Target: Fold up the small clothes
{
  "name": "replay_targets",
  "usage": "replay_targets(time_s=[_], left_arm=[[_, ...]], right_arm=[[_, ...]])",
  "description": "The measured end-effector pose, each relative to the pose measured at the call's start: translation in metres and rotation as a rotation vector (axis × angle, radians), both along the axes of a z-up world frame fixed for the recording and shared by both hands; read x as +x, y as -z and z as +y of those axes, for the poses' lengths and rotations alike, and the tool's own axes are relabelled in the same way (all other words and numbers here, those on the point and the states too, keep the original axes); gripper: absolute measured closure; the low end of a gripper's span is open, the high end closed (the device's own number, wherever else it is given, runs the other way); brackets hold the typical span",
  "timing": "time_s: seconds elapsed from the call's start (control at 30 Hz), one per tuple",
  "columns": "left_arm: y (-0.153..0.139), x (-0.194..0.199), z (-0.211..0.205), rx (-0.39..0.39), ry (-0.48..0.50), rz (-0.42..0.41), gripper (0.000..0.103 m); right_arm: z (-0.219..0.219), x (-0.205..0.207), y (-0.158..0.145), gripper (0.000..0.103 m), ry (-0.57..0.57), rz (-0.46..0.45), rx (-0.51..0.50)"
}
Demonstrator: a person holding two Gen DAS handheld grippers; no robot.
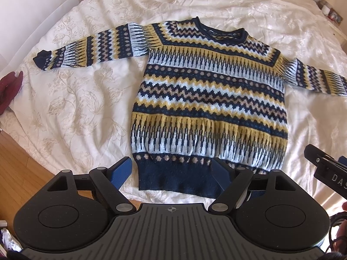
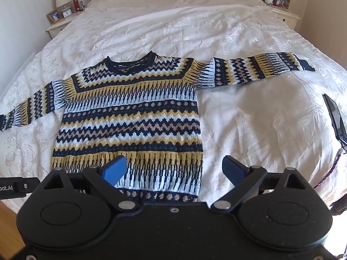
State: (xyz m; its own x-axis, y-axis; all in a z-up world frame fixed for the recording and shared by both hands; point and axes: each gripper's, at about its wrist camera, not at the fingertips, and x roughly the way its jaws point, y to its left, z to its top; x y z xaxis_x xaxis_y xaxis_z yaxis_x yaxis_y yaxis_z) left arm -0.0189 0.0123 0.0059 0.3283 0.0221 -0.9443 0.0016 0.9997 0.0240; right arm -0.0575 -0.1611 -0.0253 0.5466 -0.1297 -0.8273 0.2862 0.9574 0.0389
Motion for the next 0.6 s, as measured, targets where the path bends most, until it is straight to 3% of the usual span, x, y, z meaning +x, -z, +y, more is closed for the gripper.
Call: replay_targets(time_s=[0.6], left_arm=[[0.0021, 0.0041, -0.0017, 0.021, -0.014, 0.033, 0.024]], right_arm=[[0.0054, 0.0041, 0.0019, 0.008, -0.031, 0.001, -0.001]])
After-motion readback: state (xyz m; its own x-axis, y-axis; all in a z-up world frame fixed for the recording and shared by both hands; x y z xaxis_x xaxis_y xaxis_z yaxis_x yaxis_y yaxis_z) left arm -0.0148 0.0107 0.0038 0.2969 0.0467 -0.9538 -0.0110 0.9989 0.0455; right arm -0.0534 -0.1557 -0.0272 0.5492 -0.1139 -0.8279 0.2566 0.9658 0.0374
